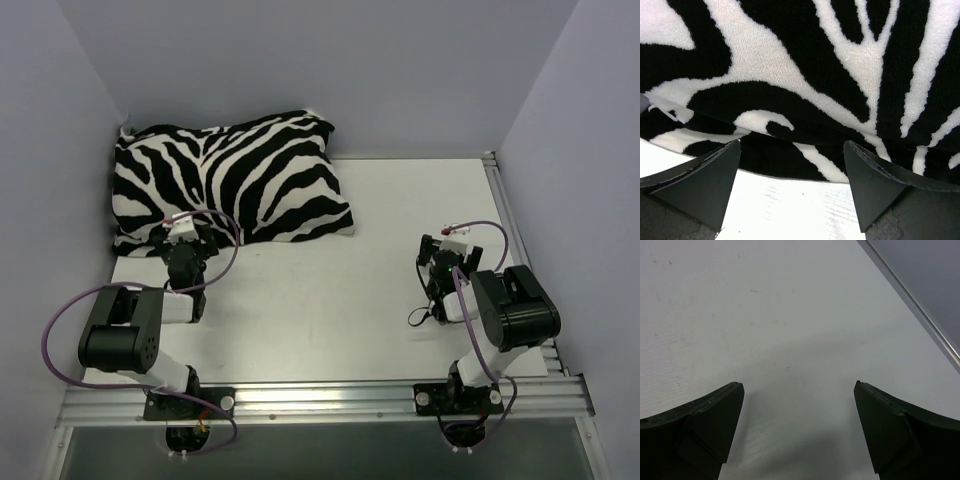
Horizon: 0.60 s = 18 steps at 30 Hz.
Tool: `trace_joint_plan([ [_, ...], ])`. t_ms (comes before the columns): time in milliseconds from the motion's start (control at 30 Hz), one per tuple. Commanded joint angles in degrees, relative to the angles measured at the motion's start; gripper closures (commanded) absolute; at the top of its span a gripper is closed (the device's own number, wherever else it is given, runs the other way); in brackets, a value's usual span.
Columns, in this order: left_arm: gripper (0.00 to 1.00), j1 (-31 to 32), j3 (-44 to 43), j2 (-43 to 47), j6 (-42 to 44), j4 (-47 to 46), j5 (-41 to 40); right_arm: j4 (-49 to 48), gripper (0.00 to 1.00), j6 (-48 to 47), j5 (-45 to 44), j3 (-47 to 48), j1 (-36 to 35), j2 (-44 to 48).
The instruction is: Remove the pillowcase from the pillow
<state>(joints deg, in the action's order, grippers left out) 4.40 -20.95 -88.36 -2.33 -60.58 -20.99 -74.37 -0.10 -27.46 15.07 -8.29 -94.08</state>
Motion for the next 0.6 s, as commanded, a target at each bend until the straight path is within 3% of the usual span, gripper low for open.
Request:
trace_joint_plan([
  [0,0.06,0.2,-0.8,0.2,0.1,-1.5,0.3,-11.8,0.00,0.1,-1.8,2.4,0.2,1.8],
  [67,0.06,0.2,-0.8,0.2,0.1,-1.5,0.3,-12.3,0.01,-0.8,-1.1,1.7,0.0,4.4],
  [100,0.06,0.3,-0.7,0.2,0.1,-1.4,0.3,-6.8,0.00,-2.2,-2.6,3.5,-2.1,9.0],
  [133,0.06,0.2,-0.8,0.2,0.1,-1.5,0.3,-0.9,0.00,-2.6,-3.1,6.1,-2.9,11.8],
  [167,0.06,0.2,-0.8,0.2,0.1,-1.5,0.3,15.2,0.00,-1.4,-1.9,9.7,-3.5,14.3],
  [233,0.06,0.2,-0.8,0.2,0.1,-1.5,0.3,29.7,0.00,9.1,2.2,22.2,-2.3,17.3],
  [267,0.06,0.1,-0.7,0.2,0.3,-1.6,1.2,39.2,0.00,11.3,9.5,26.2,-1.8,16.4],
  [333,0.06,0.1,-0.8,0.7,2.0,-1.2,4.2,45.6,0.00,16.1,16.0,36.5,-1.5,14.6],
  [400,0.06,0.1,-3.2,7.4,4.4,10.9,9.9,50.3,0.00,18.3,26.3,41.8,-1.6,11.1],
  [433,0.06,0.0,-9.0,13.2,4.8,18.2,11.1,50.9,0.01,20.6,29.6,46.1,-2.2,10.0],
  [467,0.06,0.0,-12.9,14.3,10.4,30.5,12.1,53.3,0.03,22.6,30.4,48.5,-2.9,8.7],
  [567,0.03,-1.2,-31.4,12.9,14.4,57.3,11.8,54.6,0.06,25.1,30.7,55.8,-7.2,3.3],
])
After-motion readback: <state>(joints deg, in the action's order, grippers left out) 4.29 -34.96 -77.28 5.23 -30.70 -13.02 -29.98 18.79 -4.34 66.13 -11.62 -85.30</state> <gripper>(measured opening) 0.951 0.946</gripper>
